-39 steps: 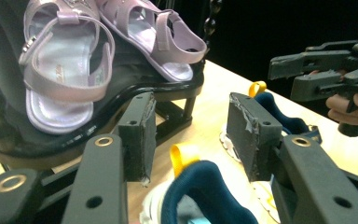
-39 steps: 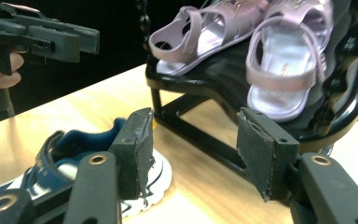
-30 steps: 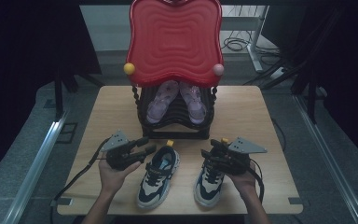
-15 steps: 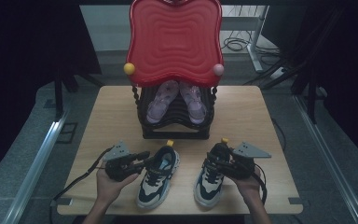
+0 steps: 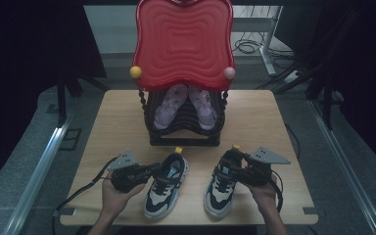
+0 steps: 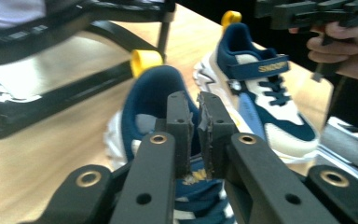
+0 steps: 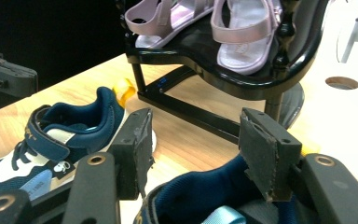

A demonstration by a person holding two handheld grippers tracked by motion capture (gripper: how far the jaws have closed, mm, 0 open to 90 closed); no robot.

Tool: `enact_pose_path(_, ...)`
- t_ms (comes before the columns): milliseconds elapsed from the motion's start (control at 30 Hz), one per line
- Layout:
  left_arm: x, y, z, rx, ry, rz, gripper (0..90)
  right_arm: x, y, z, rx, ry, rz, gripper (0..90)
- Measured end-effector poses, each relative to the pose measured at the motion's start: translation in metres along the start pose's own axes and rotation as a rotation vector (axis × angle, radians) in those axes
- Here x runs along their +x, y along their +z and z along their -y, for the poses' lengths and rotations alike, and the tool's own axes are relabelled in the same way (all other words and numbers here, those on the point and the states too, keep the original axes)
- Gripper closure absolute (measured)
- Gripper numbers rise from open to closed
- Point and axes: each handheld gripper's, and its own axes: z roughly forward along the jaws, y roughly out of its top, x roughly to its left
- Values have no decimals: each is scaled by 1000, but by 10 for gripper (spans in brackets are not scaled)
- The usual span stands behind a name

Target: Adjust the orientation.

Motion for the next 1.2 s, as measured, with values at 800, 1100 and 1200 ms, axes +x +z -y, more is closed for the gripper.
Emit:
enact_pose_path(800, -46, 43, 35, 245, 40, 102, 889, -14, -9, 3, -11, 73, 93, 450)
enact_pose_path(1100, -50, 46, 45, 309, 42, 72, 899, -16, -11, 4, -15, 87, 113, 449)
enact_pose_path(1200, -50, 47, 48, 323, 39, 71, 899, -17, -11, 4, -10, 93, 117, 449)
